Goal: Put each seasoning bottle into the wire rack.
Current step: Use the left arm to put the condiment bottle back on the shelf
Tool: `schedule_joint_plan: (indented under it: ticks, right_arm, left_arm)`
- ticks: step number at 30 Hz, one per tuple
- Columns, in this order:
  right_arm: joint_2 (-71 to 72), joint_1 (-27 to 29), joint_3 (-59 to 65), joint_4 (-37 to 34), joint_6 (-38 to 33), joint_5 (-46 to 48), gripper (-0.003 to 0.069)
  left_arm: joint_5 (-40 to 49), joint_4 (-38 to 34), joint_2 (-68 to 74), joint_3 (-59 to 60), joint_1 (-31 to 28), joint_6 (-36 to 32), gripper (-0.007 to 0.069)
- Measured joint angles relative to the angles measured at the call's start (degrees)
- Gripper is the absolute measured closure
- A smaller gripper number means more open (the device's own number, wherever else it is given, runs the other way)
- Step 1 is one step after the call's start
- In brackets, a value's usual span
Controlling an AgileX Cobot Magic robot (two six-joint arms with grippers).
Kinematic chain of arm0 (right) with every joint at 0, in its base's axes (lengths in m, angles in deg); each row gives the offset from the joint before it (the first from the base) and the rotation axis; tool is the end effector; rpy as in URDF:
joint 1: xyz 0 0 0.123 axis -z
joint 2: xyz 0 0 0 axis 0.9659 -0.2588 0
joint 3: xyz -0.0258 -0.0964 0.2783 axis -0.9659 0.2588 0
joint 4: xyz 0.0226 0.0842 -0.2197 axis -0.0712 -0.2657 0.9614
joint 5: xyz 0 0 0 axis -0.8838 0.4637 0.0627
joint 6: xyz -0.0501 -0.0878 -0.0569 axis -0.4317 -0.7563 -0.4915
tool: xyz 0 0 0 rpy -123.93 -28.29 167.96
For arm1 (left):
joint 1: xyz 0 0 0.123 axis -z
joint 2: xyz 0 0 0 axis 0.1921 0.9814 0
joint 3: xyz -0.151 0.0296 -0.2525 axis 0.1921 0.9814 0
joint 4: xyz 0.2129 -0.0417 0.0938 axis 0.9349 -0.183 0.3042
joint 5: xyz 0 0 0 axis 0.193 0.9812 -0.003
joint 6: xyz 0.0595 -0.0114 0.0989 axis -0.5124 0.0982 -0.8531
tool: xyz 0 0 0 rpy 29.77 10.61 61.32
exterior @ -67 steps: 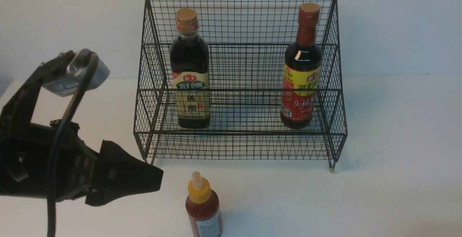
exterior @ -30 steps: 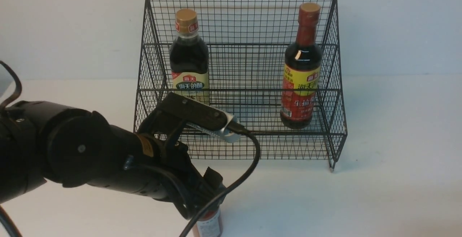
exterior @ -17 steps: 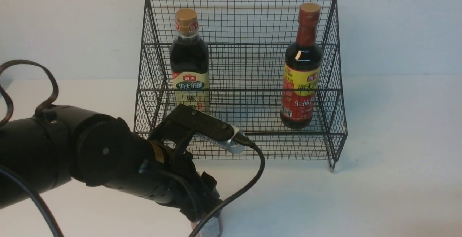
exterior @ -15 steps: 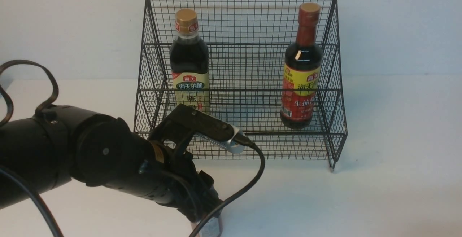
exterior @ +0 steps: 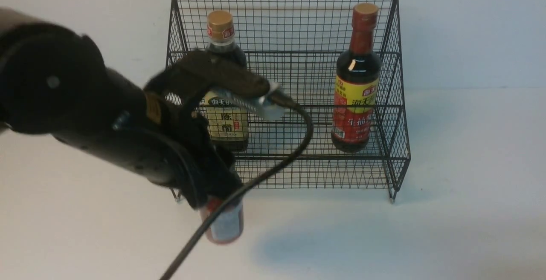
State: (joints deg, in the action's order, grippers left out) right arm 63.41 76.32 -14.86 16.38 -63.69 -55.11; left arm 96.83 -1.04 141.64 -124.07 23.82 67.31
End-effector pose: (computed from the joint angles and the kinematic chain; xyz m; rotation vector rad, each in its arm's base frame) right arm 0.0503 -0.0036 0.1656 -0.0545 1.8625 -0.1012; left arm 0.2155 -0.1528 0.3444 0.8110 2.4326 -0.2467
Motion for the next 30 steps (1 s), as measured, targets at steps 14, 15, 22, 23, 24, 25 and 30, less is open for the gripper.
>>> schedule_joint_plan:
  ticks: [14,15,22,23,24,25,30]
  right_arm:
    - [0.00,0.00,0.00,0.00,0.00,0.00,0.0673]
    - [0.00,0.00,0.00,0.00,0.00,0.00,0.0673]
    - [0.00,0.00,0.00,0.00,0.00,0.00,0.0673]
    - [0.00,0.00,0.00,0.00,0.00,0.00,0.0673]
    - [0.00,0.00,0.00,0.00,0.00,0.00,0.0673]
    - [0.00,0.00,0.00,0.00,0.00,0.00,0.0673]
    - [0.00,0.00,0.00,0.00,0.00,0.00,0.0673]
  left_arm:
    - [-1.19,17.54,7.35,-9.52,-6.64,14.72,0.0335]
    - [-1.88,16.82,7.74,-9.52,-7.33,14.72,0.0335]
    - [-7.19,12.15,9.51,-9.52,-10.36,14.66,0.0335]
    - [-7.36,11.87,9.81,-9.52,-10.47,14.52,0.0335]
    - [-7.49,11.59,10.13,-9.52,-10.54,14.46,0.0335]
    - [-7.49,11.43,10.20,-9.52,-10.61,14.46,0.0335]
    - [-8.26,10.40,13.00,-9.52,-10.74,14.46,0.0335]
